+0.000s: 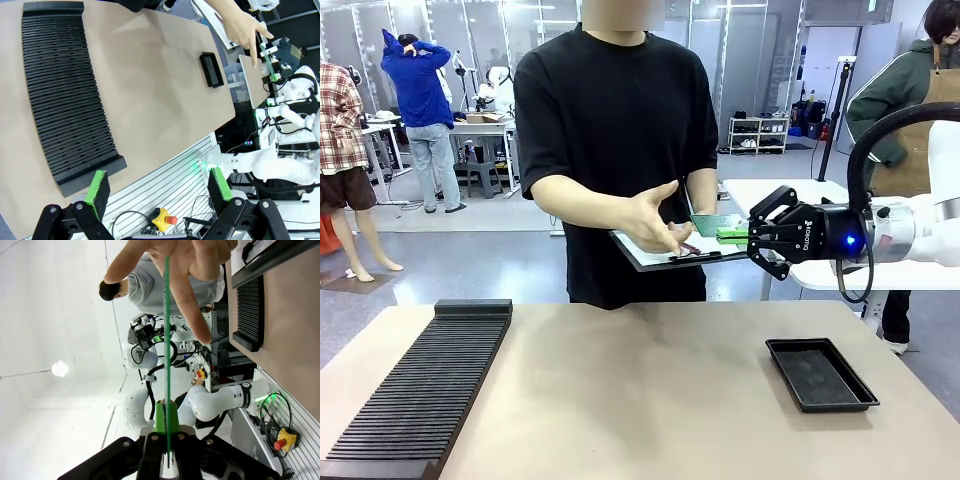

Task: Inspect the PCB.
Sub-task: Place the Blank PCB in the ESD tray.

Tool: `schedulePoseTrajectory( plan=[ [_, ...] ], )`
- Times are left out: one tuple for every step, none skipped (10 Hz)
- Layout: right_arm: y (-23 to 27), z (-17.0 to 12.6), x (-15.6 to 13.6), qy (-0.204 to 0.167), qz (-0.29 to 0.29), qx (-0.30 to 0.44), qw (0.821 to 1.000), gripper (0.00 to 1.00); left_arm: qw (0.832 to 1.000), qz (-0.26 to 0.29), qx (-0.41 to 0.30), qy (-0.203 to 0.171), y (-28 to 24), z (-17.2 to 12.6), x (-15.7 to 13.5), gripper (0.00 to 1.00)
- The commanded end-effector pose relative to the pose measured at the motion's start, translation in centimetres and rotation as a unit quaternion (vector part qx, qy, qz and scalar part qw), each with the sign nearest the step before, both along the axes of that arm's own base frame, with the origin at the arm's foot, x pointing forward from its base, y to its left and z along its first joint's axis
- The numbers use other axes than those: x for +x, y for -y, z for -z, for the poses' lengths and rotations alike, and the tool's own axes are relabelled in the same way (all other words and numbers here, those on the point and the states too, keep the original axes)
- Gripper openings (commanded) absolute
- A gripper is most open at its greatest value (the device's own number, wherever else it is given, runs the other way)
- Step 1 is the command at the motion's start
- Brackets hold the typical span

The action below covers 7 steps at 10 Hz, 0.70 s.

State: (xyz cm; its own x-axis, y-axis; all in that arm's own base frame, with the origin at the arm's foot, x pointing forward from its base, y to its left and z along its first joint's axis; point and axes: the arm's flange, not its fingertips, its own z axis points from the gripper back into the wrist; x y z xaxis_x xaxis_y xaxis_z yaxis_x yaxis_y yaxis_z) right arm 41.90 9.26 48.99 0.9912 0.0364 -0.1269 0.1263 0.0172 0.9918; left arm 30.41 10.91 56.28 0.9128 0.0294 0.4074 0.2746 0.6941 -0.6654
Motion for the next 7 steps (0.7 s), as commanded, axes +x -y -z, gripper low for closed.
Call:
schedulePoseTrajectory(
  plan=[
    [-0.11, -0.3, -0.12, 0.004, -0.001, 0.0, 1.0, 0.0, 1.0, 0.001, 0.007, -0.005, -0.16, -0.31, 0.08, 1.0],
    [-0.11, -0.3, -0.12, 0.004, -0.001, 0.0, 1.0, 0.0, 1.0, 0.001, 0.007, -0.005, -0.16, -0.31, 0.08, 1.0],
    [-0.11, -0.3, -0.12, 0.004, -0.001, 0.0, 1.0, 0.0, 1.0, 0.001, 0.007, -0.005, -0.16, -0.31, 0.08, 1.0],
    [-0.11, -0.3, -0.12, 0.004, -0.001, 0.0, 1.0, 0.0, 1.0, 0.001, 0.007, -0.005, -0.16, -0.31, 0.08, 1.0],
    [-0.11, -0.3, -0.12, 0.004, -0.001, 0.0, 1.0, 0.0, 1.0, 0.001, 0.007, -0.005, -0.16, -0.31, 0.08, 1.0],
    [-0.11, -0.3, -0.12, 0.004, -0.001, 0.0, 1.0, 0.0, 1.0, 0.001, 0.007, -0.005, -0.16, -0.31, 0.08, 1.0],
    [-0.11, -0.3, -0.12, 0.004, -0.001, 0.0, 1.0, 0.0, 1.0, 0.001, 0.007, -0.005, -0.16, -0.31, 0.08, 1.0]
  ],
)
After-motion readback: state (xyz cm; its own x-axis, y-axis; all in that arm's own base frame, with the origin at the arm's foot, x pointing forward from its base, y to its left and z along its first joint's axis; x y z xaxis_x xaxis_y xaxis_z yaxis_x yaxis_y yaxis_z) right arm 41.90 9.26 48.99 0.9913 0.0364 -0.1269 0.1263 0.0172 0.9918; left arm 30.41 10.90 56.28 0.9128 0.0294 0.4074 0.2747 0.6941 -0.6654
